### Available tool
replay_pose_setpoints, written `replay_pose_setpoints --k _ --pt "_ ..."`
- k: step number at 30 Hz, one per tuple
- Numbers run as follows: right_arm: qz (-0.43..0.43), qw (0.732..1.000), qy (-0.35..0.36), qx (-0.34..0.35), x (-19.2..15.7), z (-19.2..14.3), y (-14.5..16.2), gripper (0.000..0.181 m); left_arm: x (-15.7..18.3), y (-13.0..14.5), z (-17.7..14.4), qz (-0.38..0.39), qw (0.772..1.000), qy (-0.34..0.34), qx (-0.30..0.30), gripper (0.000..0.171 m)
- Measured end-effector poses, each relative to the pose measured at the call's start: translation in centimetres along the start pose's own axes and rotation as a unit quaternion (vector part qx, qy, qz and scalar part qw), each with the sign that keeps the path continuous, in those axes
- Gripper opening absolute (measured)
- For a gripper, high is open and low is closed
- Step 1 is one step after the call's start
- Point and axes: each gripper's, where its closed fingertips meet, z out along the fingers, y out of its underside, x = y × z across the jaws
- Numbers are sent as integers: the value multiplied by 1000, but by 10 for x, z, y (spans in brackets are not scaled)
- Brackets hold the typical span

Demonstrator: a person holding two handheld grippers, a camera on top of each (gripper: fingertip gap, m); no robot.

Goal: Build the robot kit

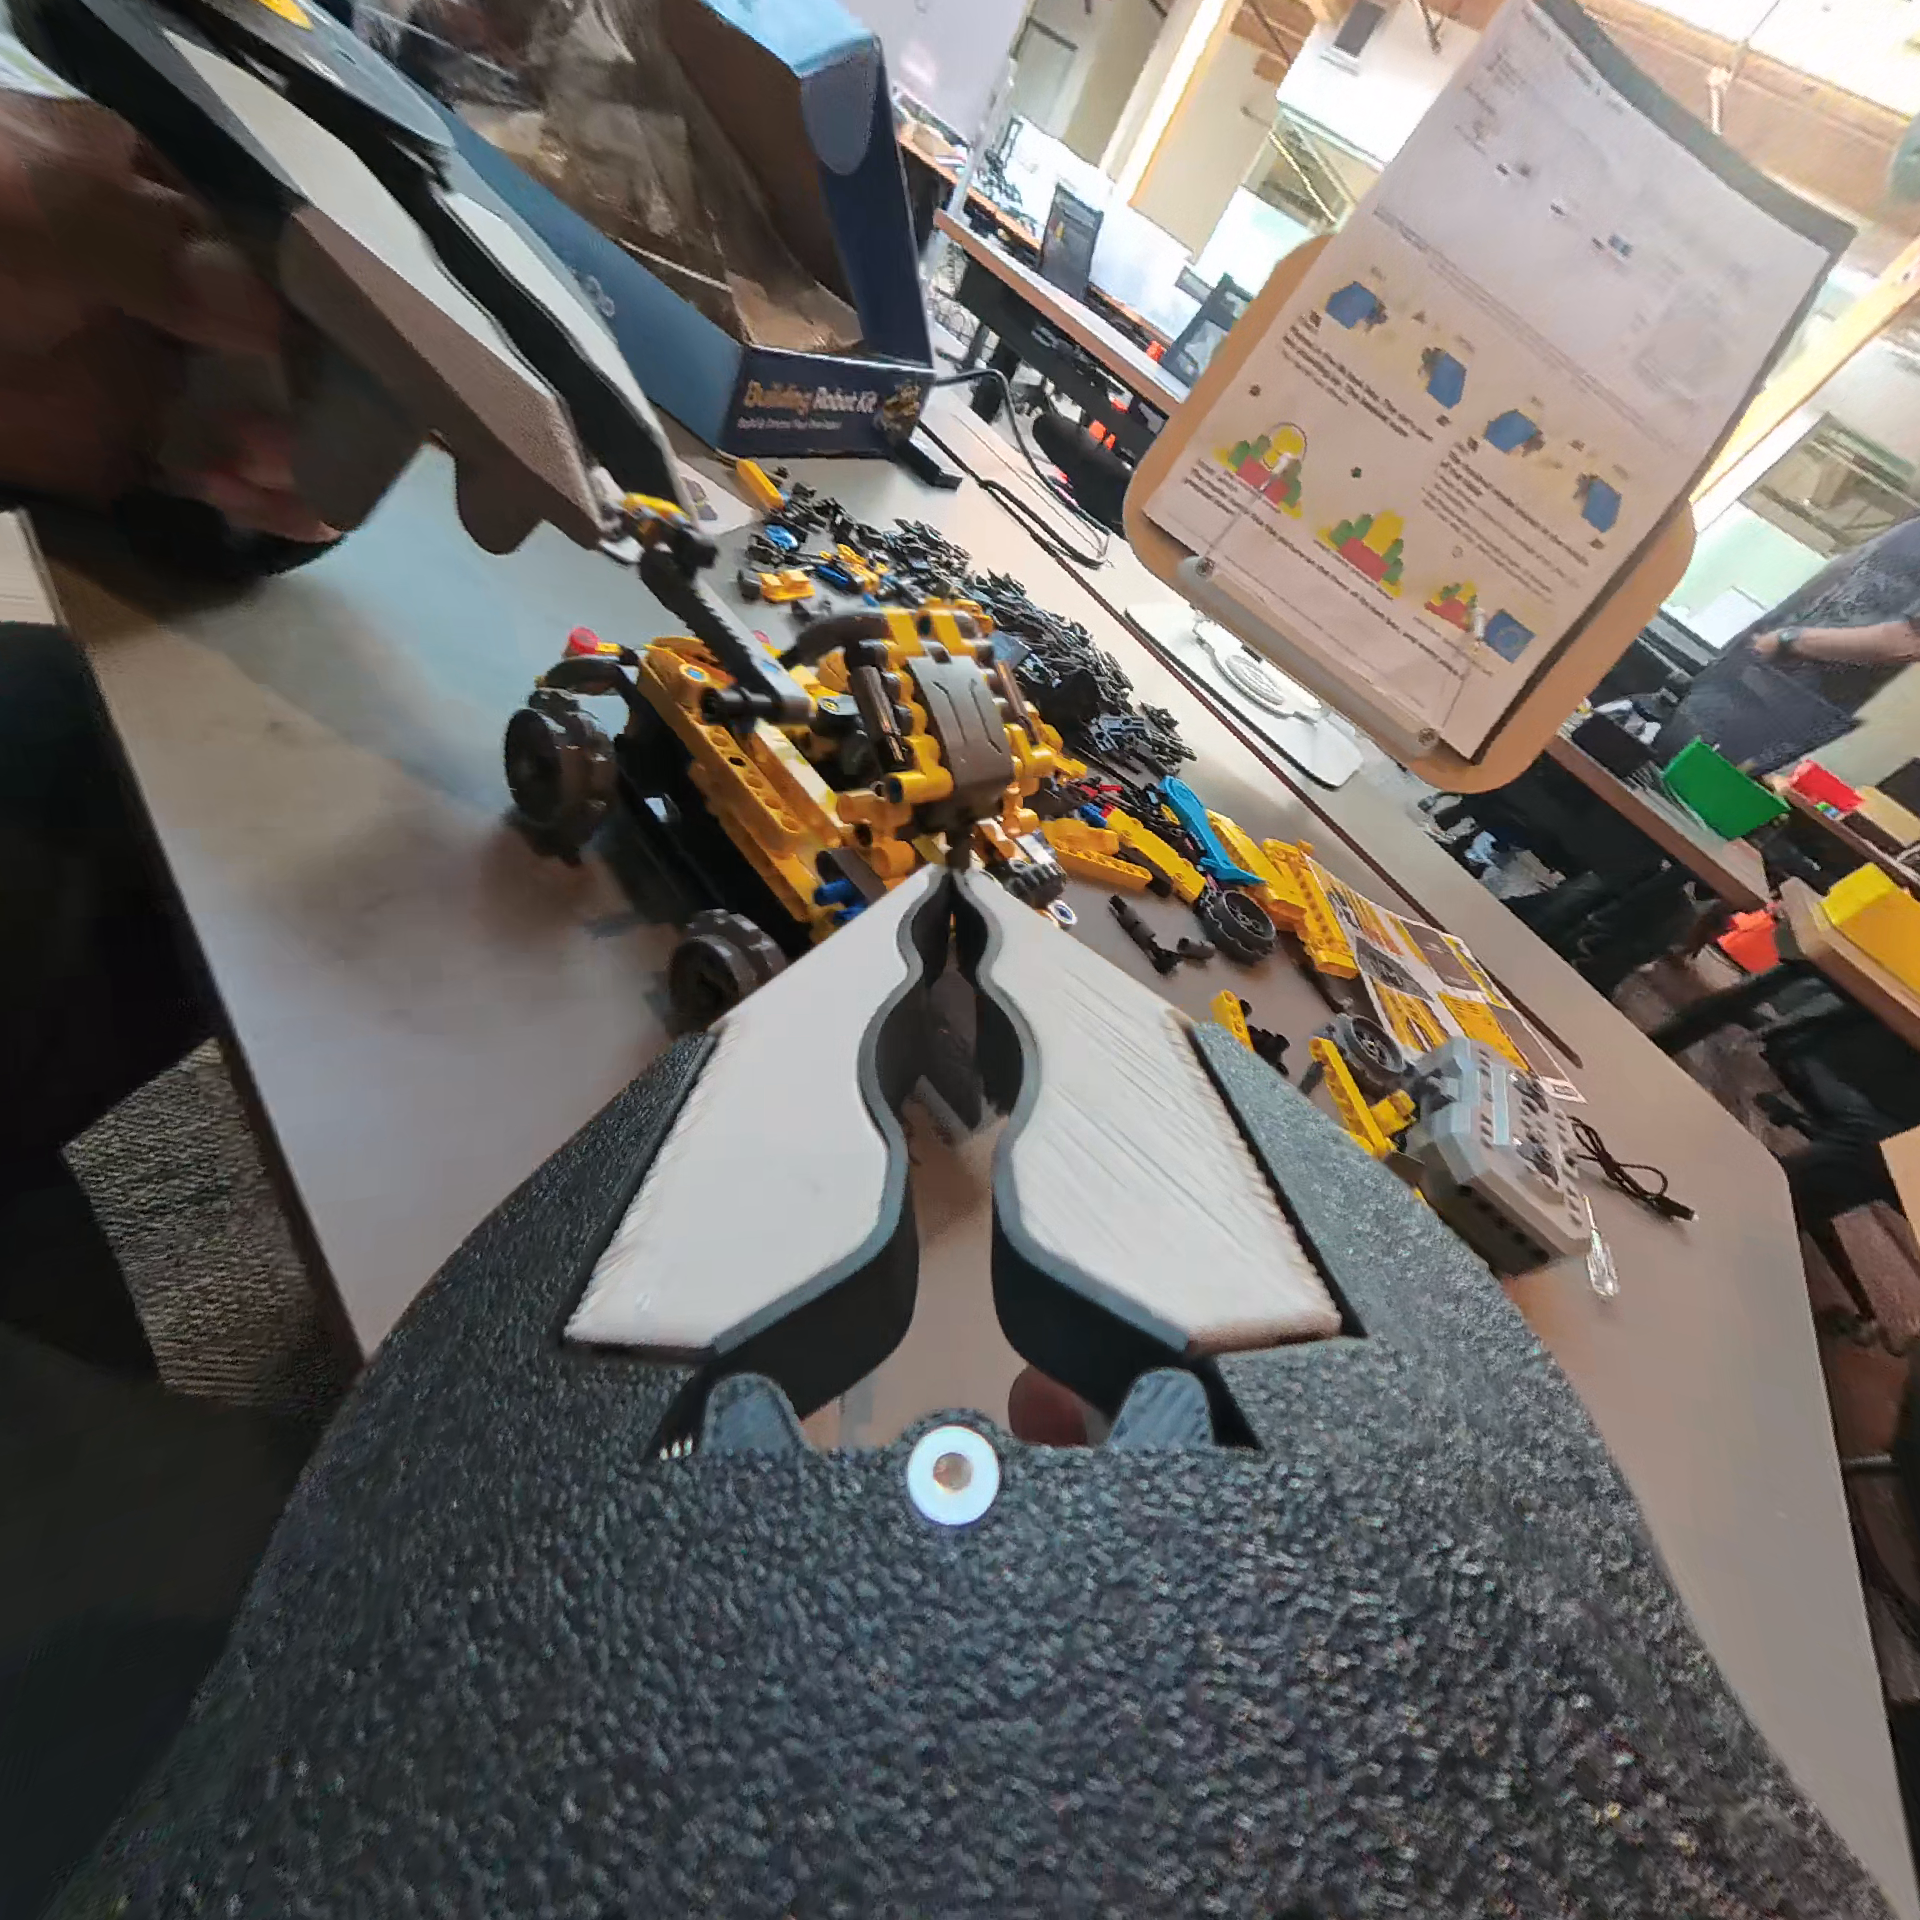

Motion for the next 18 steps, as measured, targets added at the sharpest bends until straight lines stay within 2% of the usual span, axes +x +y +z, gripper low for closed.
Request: replay_pose_setpoints --k 9,18 --pt "-22 998 -53 -13 -35 11 -6 8 -6 5 10 10 999 -22 -25 22" --pt "-57 997 -20 -40 -39 26 0 11 -11 11 19 -4 998 -19 -52 22"
